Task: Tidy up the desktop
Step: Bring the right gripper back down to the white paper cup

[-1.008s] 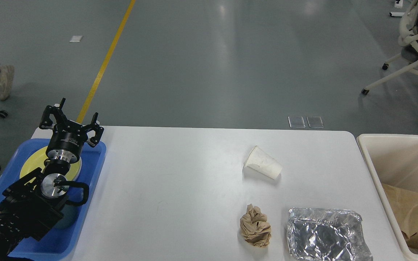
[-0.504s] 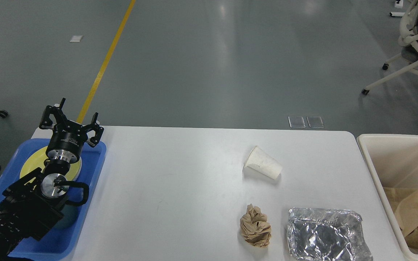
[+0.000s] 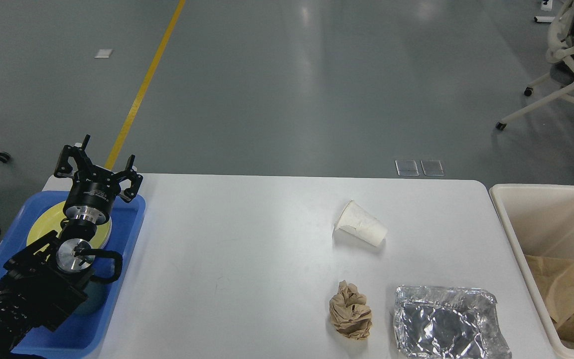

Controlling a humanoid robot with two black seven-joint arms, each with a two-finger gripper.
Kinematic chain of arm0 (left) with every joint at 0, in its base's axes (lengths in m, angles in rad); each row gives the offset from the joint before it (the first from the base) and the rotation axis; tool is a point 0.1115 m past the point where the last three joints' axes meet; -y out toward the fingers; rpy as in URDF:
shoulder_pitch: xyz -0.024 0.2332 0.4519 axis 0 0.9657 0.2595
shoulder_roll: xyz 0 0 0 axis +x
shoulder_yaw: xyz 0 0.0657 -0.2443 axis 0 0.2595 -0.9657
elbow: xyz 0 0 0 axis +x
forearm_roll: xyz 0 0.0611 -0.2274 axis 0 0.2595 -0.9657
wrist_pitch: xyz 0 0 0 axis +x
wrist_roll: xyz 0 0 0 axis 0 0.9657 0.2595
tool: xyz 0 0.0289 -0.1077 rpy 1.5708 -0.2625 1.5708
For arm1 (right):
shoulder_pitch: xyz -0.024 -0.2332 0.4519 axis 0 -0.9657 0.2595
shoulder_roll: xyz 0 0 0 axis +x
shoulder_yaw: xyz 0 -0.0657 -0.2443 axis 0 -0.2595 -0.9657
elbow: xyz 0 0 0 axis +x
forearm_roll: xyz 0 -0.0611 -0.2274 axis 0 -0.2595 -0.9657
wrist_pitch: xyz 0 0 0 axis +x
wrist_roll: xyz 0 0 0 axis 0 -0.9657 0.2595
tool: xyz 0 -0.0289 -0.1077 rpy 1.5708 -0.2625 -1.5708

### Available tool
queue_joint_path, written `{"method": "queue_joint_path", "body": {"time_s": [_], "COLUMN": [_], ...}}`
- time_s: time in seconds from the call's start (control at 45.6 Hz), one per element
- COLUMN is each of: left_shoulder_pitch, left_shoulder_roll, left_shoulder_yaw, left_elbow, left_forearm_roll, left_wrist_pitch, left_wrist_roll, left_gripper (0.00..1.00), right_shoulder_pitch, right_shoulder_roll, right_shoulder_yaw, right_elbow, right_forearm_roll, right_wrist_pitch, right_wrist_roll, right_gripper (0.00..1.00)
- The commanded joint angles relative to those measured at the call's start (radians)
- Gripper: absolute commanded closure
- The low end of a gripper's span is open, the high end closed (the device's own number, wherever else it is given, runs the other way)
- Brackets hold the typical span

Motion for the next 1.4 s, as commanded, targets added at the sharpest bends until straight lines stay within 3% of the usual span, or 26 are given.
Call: {"method": "queue_joint_path", "body": {"time_s": [0.0, 0.394, 0.614, 0.964, 1.381], "left_shoulder_pitch": [0.000, 0.000, 0.000, 0.000, 0.000], "left_shoulder_roll": [0.000, -0.001, 0.000, 0.000, -0.001], "left_shoulder_yaw": [0.000, 0.000, 0.000, 0.000, 0.000], "left_elbow": [0.000, 0.000, 0.000, 0.000, 0.000], "left_forearm_roll": [0.000, 0.000, 0.000, 0.000, 0.000], "left_wrist_pitch": [0.000, 0.000, 0.000, 0.000, 0.000], "left_wrist_roll": [0.000, 0.000, 0.000, 0.000, 0.000], "left_gripper": [0.03, 0.03, 0.03, 0.03, 0.03], "right_shoulder_pitch": [0.118, 0.505, 0.628, 0.743, 0.738], "right_shoulder_roll": [0.012, 0.183, 0.333, 0.638, 0.862], "right_shoulder_yaw": [-0.004, -0.211, -0.283, -0.444, -0.420], "right_elbow": [0.037, 0.244, 0.357, 0.419, 0.501], "right_forearm_roll": [-0.007, -0.018, -0.018, -0.028, -0.410], "right_wrist_pitch": [0.135, 0.354, 0.360, 0.360, 0.344], "right_wrist_roll": [-0.005, -0.005, -0.003, 0.001, 0.006], "right_gripper": [0.00, 0.00, 0.00, 0.00, 0.00]}}
